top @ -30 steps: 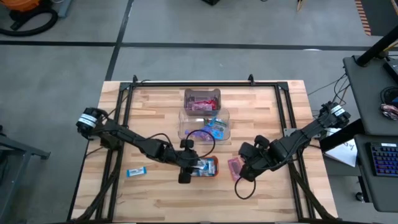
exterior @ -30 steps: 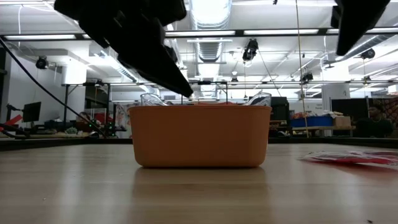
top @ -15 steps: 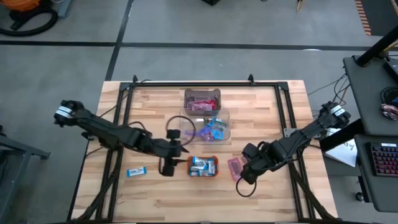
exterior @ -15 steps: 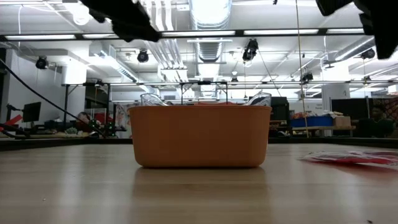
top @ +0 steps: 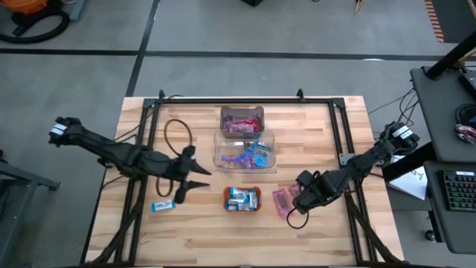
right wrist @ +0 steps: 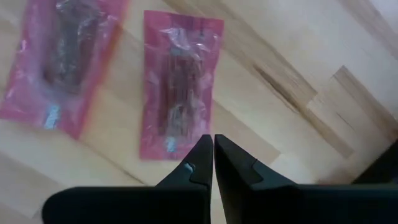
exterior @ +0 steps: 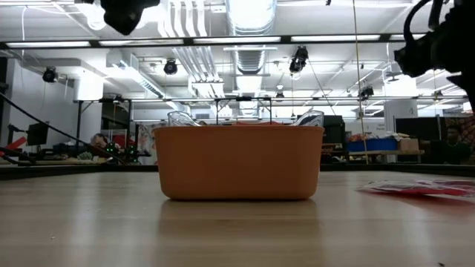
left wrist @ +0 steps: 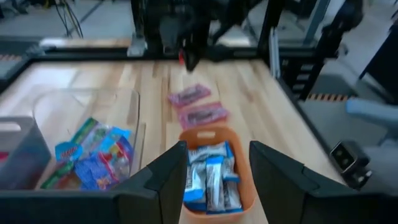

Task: Sort candy
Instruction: Put the red candy into the dark gray bin

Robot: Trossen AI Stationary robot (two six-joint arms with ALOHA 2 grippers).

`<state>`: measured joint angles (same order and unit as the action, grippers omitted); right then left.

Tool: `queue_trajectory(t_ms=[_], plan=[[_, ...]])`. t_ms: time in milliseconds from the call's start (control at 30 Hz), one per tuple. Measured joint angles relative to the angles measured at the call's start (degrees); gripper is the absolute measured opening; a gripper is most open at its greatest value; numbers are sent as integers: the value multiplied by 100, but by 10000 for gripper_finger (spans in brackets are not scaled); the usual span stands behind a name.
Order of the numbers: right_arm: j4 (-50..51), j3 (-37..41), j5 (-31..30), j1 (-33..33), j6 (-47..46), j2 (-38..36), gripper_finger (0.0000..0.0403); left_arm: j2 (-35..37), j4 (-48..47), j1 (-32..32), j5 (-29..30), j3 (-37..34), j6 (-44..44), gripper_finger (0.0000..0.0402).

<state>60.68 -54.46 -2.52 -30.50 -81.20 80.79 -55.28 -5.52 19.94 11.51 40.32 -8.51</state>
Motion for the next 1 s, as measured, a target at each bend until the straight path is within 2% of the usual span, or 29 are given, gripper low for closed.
queue_trajectory(t_ms=[167,600,1000], plan=[[-605,142,-26,2,-88,-1,39,453,149,0,9,-2,12,157],[-1020,322,-714,15,-480,7,180,760,256,0,11,0,65,157],[-2034,1068,-806,15,-689,30,189,629,280,0,12,0,122,157]])
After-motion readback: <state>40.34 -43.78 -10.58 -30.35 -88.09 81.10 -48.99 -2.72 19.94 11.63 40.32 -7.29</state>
